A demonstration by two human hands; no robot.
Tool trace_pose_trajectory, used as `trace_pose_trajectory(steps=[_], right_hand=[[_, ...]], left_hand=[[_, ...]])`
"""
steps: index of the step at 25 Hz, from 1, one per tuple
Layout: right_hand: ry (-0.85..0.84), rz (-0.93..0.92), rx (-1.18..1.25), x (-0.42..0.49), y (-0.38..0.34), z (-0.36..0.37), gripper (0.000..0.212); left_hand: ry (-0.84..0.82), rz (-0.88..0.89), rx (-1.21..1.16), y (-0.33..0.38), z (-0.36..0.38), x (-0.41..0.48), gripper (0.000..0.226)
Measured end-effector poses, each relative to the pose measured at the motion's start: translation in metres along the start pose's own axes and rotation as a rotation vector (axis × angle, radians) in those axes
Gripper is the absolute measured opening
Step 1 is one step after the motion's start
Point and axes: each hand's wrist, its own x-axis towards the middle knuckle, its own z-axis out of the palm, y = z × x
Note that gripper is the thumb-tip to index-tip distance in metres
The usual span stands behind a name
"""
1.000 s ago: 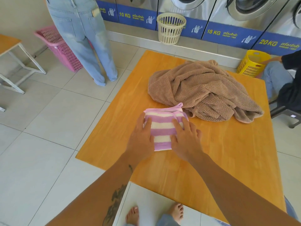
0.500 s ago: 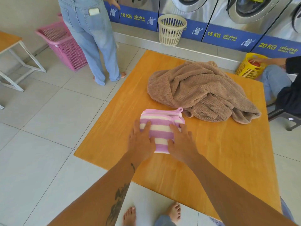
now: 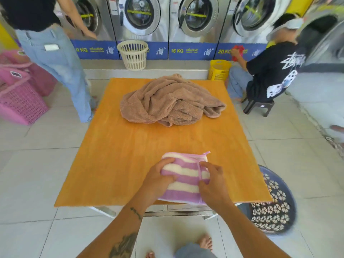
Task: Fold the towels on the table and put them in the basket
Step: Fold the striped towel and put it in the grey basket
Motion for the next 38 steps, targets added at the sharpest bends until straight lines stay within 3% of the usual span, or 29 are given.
trace_pose_trajectory(steps=[4,11,14,19,24,31,38], right_hand=[[0.153,0.073,-0.003,-0.021,0.041,-0.072,0.051],[0.275,0.038,-0.208,-0.016,0.155,-0.197,0.058],[0.277,0.049,-0.219,0.003,0.211,-0.252,0.056],[0.132,0.115,-0.258,0.028,0.296,-0.303,0.055],[-0.002,0.219,-0.252,0.076,0.387,-0.28,0.06],[-0.187,0.36,-0.205,0.166,0.561,-0.154,0.062],[-0.33,0.435,-0.206,0.218,0.685,-0.065,0.061]], left_hand=[[-0.128,0.143,0.125,0.01,0.085,0.0,0.051],[-0.071,0.484,0.505,0.039,0.273,0.027,0.048],[-0.074,0.449,0.505,0.045,0.356,0.038,0.044],[-0.088,0.226,0.556,0.036,0.45,0.062,0.044],[-0.091,0.081,0.616,-0.027,0.502,0.119,0.044],[-0.153,-0.07,0.741,-0.222,0.545,0.244,0.043],[-0.274,-0.221,0.754,-0.351,0.573,0.316,0.054]])
